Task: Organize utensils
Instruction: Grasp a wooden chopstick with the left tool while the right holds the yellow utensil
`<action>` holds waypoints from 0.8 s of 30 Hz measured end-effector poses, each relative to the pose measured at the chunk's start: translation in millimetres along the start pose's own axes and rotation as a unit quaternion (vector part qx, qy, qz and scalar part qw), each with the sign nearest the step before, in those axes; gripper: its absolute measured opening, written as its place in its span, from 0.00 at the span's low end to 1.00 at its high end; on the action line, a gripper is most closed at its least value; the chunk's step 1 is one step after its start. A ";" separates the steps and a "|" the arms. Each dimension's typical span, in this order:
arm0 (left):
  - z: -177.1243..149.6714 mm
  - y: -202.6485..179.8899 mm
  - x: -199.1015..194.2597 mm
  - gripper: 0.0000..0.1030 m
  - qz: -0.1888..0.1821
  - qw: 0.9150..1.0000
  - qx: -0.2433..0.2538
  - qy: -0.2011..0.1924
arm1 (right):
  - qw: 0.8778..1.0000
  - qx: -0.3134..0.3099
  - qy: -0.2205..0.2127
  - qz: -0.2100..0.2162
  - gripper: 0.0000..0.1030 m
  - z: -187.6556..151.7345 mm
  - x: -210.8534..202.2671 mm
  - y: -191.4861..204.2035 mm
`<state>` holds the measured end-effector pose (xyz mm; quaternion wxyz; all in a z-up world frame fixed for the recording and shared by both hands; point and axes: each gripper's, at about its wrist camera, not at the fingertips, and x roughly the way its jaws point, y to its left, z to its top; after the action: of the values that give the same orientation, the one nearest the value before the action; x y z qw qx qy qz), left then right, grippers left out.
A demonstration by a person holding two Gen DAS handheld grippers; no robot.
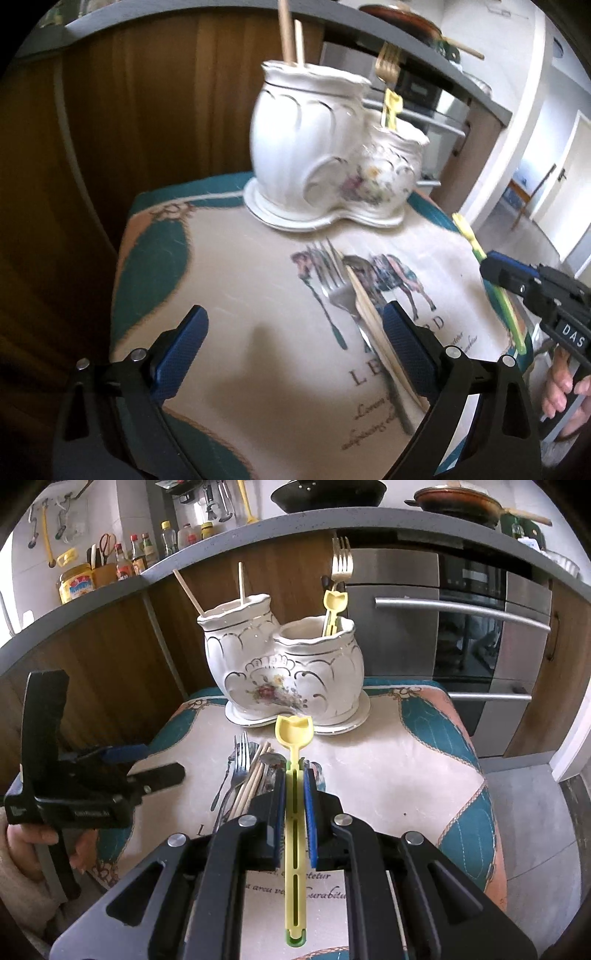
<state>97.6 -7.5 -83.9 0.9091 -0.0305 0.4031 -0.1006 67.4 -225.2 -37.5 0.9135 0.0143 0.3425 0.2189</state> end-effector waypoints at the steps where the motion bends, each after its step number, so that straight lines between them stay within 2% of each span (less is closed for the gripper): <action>1: -0.8 -2.3 1.4 0.90 -0.003 1.000 0.001 0.003 | 1.000 0.003 -0.002 0.002 0.09 -0.9 -0.1 -4.1; 7: -4.5 -32.7 16.1 0.53 -0.044 0.998 0.023 0.046 | 1.000 0.020 -0.009 0.007 0.09 -5.2 -3.8 -17.2; 10: -4.3 -48.1 23.2 0.25 -0.050 0.996 0.034 0.059 | 1.000 0.023 -0.011 0.010 0.09 -7.7 -5.7 -22.2; 12: -3.3 -55.9 29.3 0.17 -0.052 0.996 0.037 0.069 | 1.000 0.027 -0.012 0.011 0.09 -8.7 -7.0 -25.6; 17: -4.6 -63.3 43.8 0.10 -0.024 0.995 0.040 0.090 | 0.999 0.037 -0.017 0.012 0.09 -9.5 -10.9 -33.6; 24: -1.1 -57.2 47.8 0.10 0.006 0.994 0.036 0.101 | 0.999 0.043 -0.023 0.015 0.09 -9.5 -13.2 -38.9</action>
<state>119.0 -73.3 -111.6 0.8648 0.0145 0.4891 -0.1124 67.7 -267.0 -43.4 0.9161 0.0638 0.3306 0.2177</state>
